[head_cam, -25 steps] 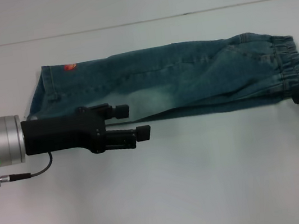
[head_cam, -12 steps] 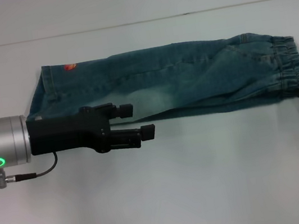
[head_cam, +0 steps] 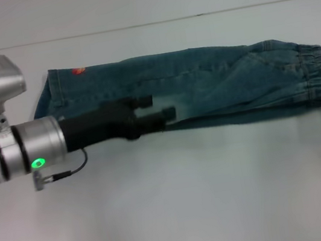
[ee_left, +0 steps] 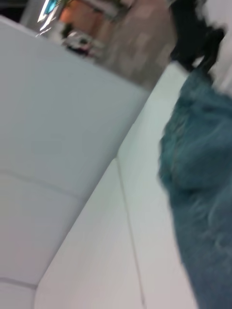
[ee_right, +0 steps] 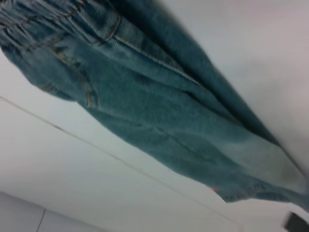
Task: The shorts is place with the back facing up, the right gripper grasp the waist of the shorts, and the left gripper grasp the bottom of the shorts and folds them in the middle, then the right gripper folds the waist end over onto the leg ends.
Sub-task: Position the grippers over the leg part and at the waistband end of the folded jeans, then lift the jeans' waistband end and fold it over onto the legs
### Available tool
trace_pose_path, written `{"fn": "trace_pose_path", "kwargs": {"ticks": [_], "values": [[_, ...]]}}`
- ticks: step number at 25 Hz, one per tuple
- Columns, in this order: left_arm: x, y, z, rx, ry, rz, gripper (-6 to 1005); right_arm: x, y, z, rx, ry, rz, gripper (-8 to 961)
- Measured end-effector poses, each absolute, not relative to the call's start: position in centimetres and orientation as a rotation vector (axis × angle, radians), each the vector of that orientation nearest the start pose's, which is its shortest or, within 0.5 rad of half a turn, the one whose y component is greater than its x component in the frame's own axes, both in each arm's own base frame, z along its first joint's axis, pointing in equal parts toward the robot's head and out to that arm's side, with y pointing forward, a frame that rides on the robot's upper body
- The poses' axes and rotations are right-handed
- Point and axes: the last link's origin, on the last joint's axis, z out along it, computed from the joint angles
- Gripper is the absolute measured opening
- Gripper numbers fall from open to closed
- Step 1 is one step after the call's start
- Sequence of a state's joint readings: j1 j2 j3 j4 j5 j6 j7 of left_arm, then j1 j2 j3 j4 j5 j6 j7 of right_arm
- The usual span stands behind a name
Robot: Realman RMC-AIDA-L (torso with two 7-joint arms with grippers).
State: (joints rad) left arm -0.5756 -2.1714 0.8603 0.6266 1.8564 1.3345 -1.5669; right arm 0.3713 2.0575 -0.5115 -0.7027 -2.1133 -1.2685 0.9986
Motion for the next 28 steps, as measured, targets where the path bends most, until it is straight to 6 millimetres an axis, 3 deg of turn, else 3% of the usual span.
{"fn": "trace_pose_path", "kwargs": {"ticks": [10, 15, 20, 28], "values": [[-21.8, 36.2, -9.1, -2.464, -0.857, -0.890, 517, 34.1, 30.3, 7.6, -2.399, 0.384, 0.226, 57], [-21.5, 36.1, -11.3, -2.402, -0.882, -0.890, 281, 32.5, 30.4, 8.6, -2.433, 0.345, 0.225, 66], [-21.2, 35.7, -13.4, -2.403, -0.920, -0.810, 152, 30.6, 30.8, 9.8, -2.454, 0.284, 0.220, 75], [-21.2, 34.6, -14.5, -2.397, -0.963, -0.805, 12, 27.3, 31.7, 11.3, -2.484, 0.165, 0.269, 90]]}}
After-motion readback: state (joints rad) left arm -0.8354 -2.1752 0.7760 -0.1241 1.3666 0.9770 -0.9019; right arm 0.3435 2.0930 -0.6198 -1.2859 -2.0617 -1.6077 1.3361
